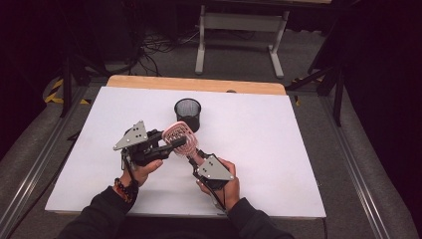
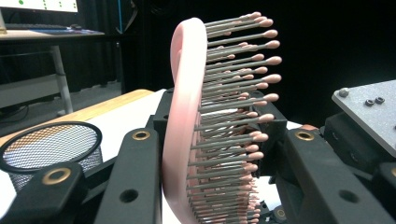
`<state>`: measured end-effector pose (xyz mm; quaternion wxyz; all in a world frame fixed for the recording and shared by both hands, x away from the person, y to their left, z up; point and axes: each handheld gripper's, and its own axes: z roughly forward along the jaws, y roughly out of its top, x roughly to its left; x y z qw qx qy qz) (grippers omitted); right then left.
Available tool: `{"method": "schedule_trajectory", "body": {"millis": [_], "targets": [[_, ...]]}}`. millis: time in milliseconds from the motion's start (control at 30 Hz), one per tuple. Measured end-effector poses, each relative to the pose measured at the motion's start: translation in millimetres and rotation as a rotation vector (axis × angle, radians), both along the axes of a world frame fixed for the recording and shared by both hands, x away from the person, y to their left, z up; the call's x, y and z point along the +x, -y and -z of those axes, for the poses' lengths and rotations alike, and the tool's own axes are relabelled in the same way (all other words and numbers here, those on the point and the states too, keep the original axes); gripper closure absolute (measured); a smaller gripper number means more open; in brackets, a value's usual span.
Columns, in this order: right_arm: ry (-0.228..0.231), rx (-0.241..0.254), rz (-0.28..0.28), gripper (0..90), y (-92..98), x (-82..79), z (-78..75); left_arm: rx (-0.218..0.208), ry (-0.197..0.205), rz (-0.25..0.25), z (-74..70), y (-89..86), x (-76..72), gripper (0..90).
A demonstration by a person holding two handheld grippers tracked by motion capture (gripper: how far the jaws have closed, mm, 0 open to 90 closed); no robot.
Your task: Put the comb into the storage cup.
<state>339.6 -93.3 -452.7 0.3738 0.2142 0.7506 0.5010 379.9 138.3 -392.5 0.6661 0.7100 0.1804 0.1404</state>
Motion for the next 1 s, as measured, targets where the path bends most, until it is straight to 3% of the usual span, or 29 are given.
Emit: {"method": "schedule_trajectory", "body": {"millis": [267, 533, 733, 1000], "targets": [[0.0, -0.002, -0.025, 57.6, 0.7, -1.2, -0.4, -0.002, 0.007, -0.042, -3.3, -9.9, -1.5, 63.1], [-0.002, -0.008, -0.051, 40.7, 2.7, -1.4, 0.0, 0.026, 0.027, -0.072, -3.8, -16.4, -2.3, 63.2], [-0.019, -0.019, -0.095, 37.7, 6.6, -1.1, -0.3, 0.034, 0.034, -0.09, -4.7, -23.9, -2.0, 63.2], [-0.007, 0.004, -0.095, 33.5, 13.5, 0.0, -6.5, 0.032, 0.036, -0.118, -5.1, -36.1, -0.4, 63.2]]}}
